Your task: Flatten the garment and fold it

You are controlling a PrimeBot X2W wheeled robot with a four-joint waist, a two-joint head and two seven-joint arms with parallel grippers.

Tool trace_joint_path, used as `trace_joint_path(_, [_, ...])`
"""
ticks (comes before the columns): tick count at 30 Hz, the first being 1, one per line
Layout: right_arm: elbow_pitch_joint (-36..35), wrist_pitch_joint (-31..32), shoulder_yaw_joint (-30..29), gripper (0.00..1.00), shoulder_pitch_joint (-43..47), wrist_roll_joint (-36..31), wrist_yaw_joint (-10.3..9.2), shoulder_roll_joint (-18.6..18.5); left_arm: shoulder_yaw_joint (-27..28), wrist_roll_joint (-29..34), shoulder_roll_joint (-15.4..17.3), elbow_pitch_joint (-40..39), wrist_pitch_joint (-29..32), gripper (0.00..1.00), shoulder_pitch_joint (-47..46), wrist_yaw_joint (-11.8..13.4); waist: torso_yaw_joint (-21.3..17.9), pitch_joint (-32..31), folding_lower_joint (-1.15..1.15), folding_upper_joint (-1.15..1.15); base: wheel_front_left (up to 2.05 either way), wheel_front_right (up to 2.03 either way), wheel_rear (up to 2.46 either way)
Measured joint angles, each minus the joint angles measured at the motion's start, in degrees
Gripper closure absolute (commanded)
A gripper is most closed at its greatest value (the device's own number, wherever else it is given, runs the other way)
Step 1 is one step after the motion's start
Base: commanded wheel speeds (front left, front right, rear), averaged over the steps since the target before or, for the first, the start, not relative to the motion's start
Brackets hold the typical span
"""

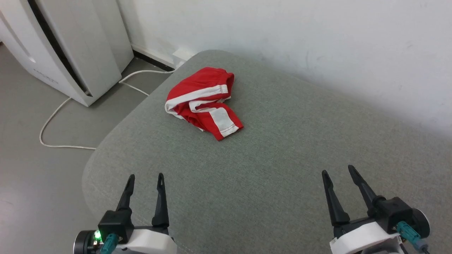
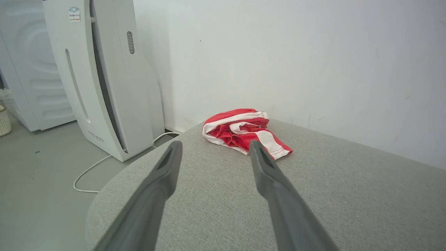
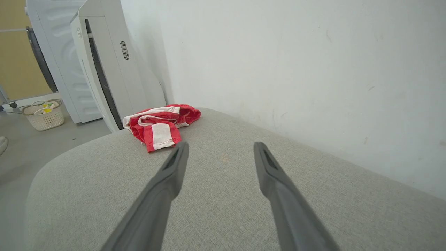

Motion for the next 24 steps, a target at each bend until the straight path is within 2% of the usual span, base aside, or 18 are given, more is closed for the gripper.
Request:
trace_joint_path(5, [-0.8, 0.0, 0.2, 0.00, -0.2, -2.2, 0.00, 0.0, -0.1, -1.5, 0.0, 0.9, 0.0, 0.00, -1.4, -0.1, -0.8, 2.1, 0.00, 0.00, 0.00, 0.00, 0.00])
trace_joint_path(10, [-2.1, 0.0, 1.7, 0.00, -1.8, -5.5, 0.00, 0.0, 0.3, -2.5, 0.7, 6.9, 0.0, 0.00, -9.2, -2.9, -2.2, 5.7, 0.00, 0.00, 0.00, 0.00, 0.00])
trace_joint_path(15, [-4.8, 0.0, 2.8, 0.00, -3.5, -7.5, 0.00, 0.1, 1.9, -3.0, 5.5, 14.8, 1.6, 0.00, -21.9, -5.6, -5.0, 10.2, 0.01, 0.00, 0.00, 0.00, 0.00])
trace_joint_path(22, [-9.3, 0.7, 4.4, 0.00, -5.7, -9.0, 0.00, -1.2, 1.8, -4.8, 14.4, 25.4, 8.6, 0.00, -38.9, -11.0, -9.7, 16.9, 0.01, 0.00, 0.00, 0.00, 0.00])
trace_joint_path(24, [-10.4, 1.0, 4.3, 0.00, -6.4, -9.2, 0.00, -1.6, 0.9, -6.3, 16.9, 27.9, 11.1, 0.00, -43.1, -11.6, -11.2, 18.8, 0.01, 0.00, 0.00, 0.00, 0.00])
